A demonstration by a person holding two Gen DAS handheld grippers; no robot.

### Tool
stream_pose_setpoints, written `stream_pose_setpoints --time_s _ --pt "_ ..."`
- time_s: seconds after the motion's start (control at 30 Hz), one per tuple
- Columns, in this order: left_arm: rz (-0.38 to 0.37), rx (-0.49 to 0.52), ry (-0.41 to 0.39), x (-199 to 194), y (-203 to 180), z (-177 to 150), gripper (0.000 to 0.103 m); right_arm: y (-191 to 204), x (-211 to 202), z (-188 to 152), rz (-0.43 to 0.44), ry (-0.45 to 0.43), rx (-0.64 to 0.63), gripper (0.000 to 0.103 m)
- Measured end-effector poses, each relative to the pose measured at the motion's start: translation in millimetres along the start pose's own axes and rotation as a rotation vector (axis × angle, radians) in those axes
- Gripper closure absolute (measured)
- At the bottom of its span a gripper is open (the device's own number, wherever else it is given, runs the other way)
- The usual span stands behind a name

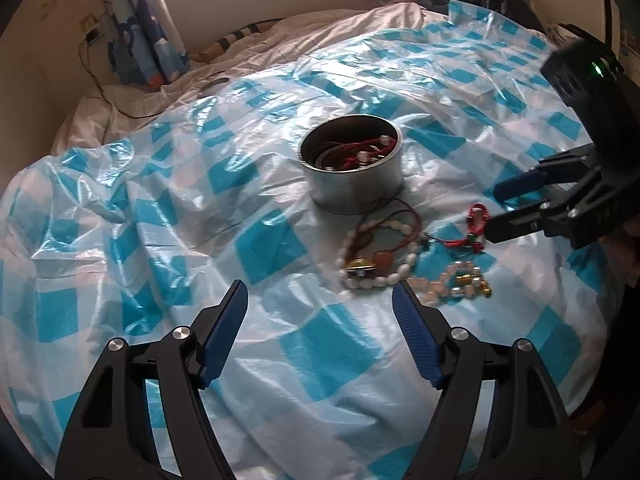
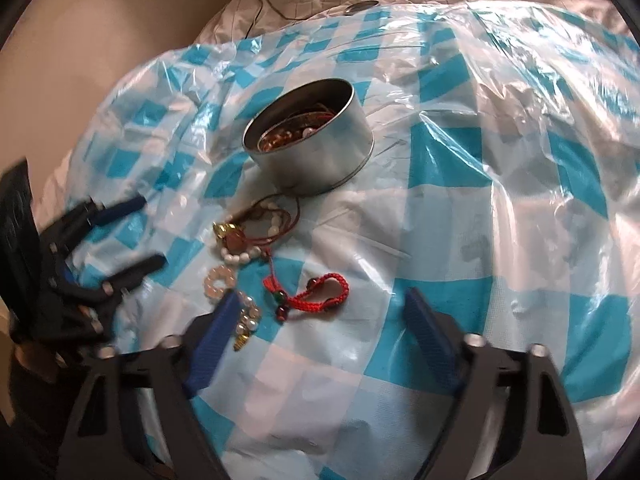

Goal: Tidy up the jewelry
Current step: 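Move both open tools back over the remaining jewelry beside the tin, then grasp the red cord bracelet with the right tool and drop it into the tin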

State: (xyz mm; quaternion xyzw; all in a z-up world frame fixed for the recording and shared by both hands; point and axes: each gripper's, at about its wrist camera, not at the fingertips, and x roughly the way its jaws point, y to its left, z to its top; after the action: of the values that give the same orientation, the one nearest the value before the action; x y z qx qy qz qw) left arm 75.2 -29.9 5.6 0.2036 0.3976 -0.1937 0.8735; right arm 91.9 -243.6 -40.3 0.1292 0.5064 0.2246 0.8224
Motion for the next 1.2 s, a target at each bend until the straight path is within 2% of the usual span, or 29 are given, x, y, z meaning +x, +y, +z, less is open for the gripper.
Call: stream_pose_setpoints --time_s 0.1,0.27,0.33,0.4,0.47,0.6,0.63,0.7,0.73,0.77,0.83,0.9,1.1,1.2 --pt "-0.001 -0.011 -0.006 -1 6 -1 0.032 4 3 -1 -0.029 0.006 -0.044 0.045" --pt "-0.057 0.019 -0.042 0 -8 6 0.032 19 7 -4 -0.078 0.014 -0.140 0.051" --pt "-0.080 0.049 -0.057 4 -18 12 0.032 26 9 -5 -0.091 0.013 -0.176 0.065" --pt "-0.099 0.074 -0.073 10 -30 19 0.031 27 9 -5 -0.088 0.013 -0.178 0.089" --pt "-0.107 0.075 -0.062 20 -37 24 0.031 26 4 -5 -0.092 -0.003 -0.172 0.093" --pt "-0.147 0.055 -0.009 44 -46 32 0.031 14 -11 -1 -0.079 -0.061 -0.108 0.094" --pt "-0.151 0.042 0.008 49 -46 32 0.034 9 -16 0 -0.066 -0.082 -0.084 0.094" --pt "-0.171 -0.009 0.065 61 -42 33 0.054 3 -24 2 -0.037 -0.108 -0.049 0.094" --pt "-0.189 -0.039 0.100 68 -38 33 0.075 2 -25 3 -0.031 -0.117 -0.040 0.094" --pt "-0.200 -0.054 0.118 72 -36 31 0.084 2 -27 4 -0.027 -0.124 -0.033 0.094" --pt "-0.211 -0.083 0.111 70 -31 31 0.090 2 -30 6 -0.006 -0.139 -0.018 0.094" --pt "-0.233 -0.123 0.094 64 -23 32 0.102 1 -33 7 0.011 -0.152 -0.005 0.094" --pt "-0.327 -0.204 -0.002 29 -2 36 0.102 -4 -42 10 0.059 -0.194 0.034 0.094" --pt "-0.366 -0.243 -0.051 15 8 40 0.102 0 -52 12 0.084 -0.249 0.025 0.094"
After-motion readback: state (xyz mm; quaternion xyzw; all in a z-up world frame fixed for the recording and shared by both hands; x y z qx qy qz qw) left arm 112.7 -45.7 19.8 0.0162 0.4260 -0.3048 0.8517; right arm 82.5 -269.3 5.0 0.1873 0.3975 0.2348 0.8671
